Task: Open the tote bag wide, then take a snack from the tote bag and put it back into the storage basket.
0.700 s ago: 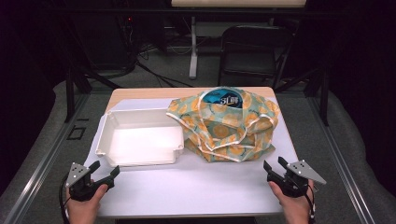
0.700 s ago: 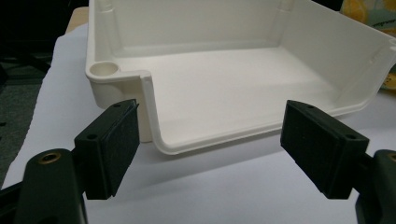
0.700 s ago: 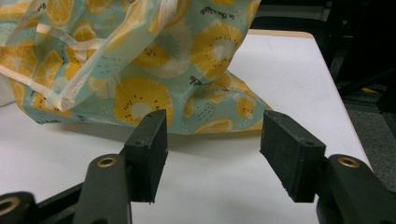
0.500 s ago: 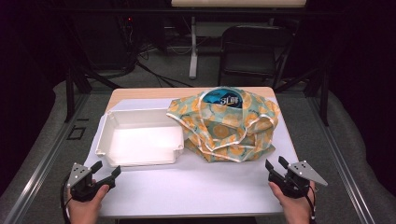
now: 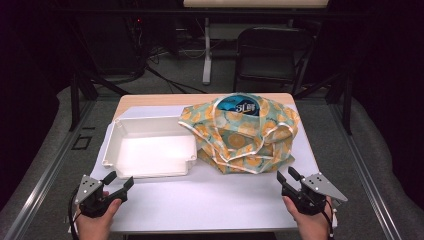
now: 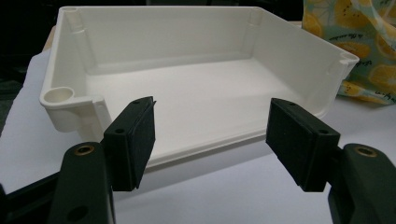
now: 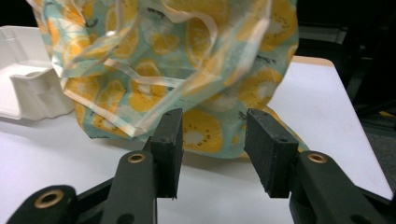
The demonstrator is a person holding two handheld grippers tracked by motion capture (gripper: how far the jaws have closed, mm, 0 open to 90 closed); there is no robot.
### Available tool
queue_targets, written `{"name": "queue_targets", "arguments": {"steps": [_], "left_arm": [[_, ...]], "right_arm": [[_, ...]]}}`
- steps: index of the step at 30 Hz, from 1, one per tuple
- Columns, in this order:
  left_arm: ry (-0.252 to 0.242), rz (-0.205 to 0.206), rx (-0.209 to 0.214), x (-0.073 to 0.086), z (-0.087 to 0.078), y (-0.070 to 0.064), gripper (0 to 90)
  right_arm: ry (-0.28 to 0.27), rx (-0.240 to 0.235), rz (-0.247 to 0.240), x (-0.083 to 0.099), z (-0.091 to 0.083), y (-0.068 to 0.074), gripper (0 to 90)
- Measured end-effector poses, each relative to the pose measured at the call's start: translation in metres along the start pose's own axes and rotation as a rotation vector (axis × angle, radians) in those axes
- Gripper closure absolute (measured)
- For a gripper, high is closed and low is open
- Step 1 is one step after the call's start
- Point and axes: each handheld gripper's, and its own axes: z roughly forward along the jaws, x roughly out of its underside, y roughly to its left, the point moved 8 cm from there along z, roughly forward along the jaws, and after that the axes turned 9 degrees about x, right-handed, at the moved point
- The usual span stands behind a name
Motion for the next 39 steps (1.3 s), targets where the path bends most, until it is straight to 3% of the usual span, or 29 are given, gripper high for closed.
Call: {"name": "queue_targets", "arguments": {"steps": [7, 15, 22, 26, 39], "left_arm": [[-0.008, -0.012, 0.029, -0.006, 0.002, -0.008, 33.9], [-0.017, -0.007, 0.062, -0.020, 0.004, -0.023, 33.3], [-0.022, -0.028, 0.093, -0.035, 0.011, -0.030, 31.7], [-0.022, -0.015, 0.109, -0.040, 0.015, -0.035, 31.9], [-0.028, 0.026, 0.192, -0.065, 0.052, -0.068, 34.4]], "right_arm": [[-0.013, -0.017, -0.048, -0.007, -0.001, 0.012, 48.6], [-0.012, -0.013, -0.047, -0.013, 0.000, 0.016, 45.3], [-0.010, -0.051, -0.053, -0.023, 0.005, 0.027, 43.9], [-0.021, -0.067, -0.059, -0.029, 0.006, 0.034, 43.2], [-0.039, -0.109, -0.041, -0.058, 0.017, 0.044, 38.6]]}}
